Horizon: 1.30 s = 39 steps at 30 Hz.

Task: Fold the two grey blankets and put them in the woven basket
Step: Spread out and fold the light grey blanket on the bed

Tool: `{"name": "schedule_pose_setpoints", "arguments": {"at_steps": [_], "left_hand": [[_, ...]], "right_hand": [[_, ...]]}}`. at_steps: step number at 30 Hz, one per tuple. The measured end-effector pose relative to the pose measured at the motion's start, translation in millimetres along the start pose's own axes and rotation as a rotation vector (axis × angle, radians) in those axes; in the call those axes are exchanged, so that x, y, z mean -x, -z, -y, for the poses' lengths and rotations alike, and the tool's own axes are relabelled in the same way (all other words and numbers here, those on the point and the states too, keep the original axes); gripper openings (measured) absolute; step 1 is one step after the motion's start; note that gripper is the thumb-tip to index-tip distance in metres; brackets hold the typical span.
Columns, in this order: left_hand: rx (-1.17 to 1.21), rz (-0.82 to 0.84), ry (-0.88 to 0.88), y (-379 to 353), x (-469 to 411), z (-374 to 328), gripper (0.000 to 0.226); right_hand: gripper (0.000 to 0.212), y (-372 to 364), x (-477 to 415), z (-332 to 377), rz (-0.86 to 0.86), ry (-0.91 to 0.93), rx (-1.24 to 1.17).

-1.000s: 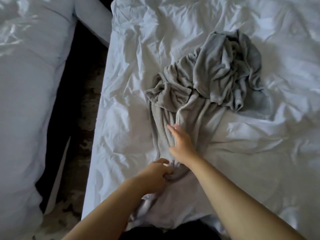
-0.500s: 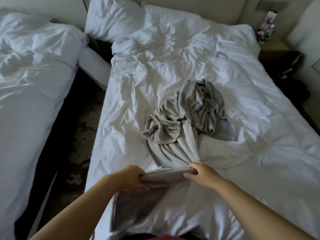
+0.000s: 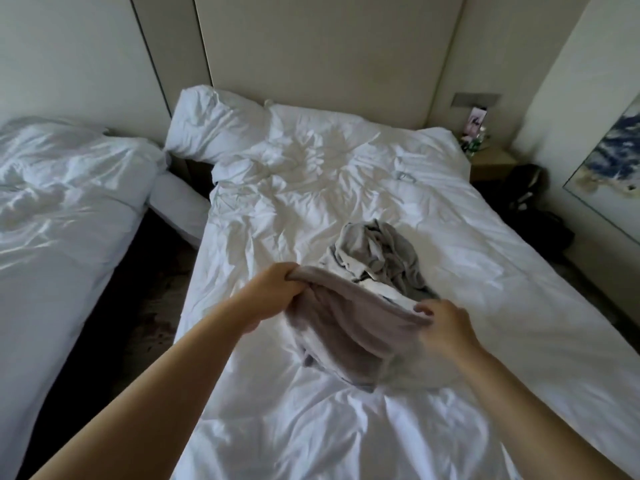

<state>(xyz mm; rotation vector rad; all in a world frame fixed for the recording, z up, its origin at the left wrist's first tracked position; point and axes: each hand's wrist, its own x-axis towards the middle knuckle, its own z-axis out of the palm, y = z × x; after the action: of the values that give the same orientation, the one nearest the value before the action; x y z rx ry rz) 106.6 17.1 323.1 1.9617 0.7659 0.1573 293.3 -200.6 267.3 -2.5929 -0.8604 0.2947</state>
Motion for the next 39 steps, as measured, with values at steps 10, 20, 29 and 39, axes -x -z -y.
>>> {"name": "schedule_pose_setpoints", "arguments": {"at_steps": [10, 20, 29, 39], "left_hand": [[0.371, 0.042, -0.258, -3, 15, -71, 0.036], [-0.03, 0.037, -0.282, -72, -6, 13, 0.071], [0.394, -0.078, -0.047, -86, -18, 19, 0.02], [0.355, 0.15, -0.328, -65, 5, -37, 0.047]], "right_hand": [[0.018, 37, 9, 126, 0.038, 0.21, -0.832], [0.039, 86, 6, 131, 0.062, -0.144, -1.52], [0.02, 80, -6, 36, -0.246, -0.495, -0.998], [0.115, 40, 8, 62, 0.176, 0.259, -0.687]]}}
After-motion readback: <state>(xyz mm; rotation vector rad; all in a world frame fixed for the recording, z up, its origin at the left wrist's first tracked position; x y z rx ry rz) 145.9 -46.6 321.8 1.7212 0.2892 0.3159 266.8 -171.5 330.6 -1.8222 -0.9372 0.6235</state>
